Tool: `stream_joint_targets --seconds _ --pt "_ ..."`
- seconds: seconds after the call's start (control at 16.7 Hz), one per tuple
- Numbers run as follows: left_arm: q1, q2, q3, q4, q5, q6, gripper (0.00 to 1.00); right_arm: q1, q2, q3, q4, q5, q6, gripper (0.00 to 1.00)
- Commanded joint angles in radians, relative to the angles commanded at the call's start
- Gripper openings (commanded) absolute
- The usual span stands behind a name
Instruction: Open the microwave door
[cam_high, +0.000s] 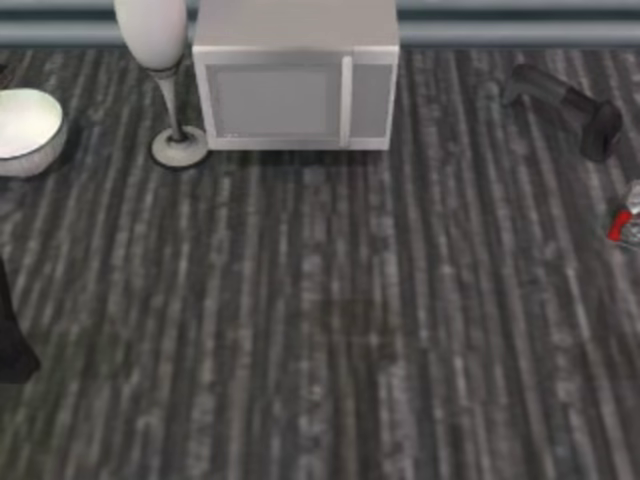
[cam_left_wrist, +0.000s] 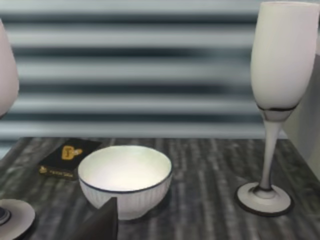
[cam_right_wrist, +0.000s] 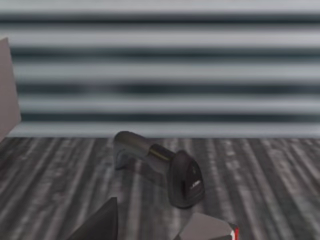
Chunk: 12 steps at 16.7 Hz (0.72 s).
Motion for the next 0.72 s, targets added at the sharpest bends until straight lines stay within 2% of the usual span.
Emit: stream_joint_targets --seconds 0.18,0.36,0.72 --pt "-0.005 0.010 0.009 -0.005 -0.002 -0.003 1.00 0.000 0.000 0.000 0.000 0.000 0.000 1.00" --pt "-0.044 0.104 0.098 -0.048 -0.026 -0.030 1.00 0.000 0.000 0.000 0.000 0.000 0.000 1.00" --pt "-0.203 0.565 0.513 -0.206 -0.123 -0.161 1.00 0.000 0.000 0.000 0.000 0.000 0.000 1.00"
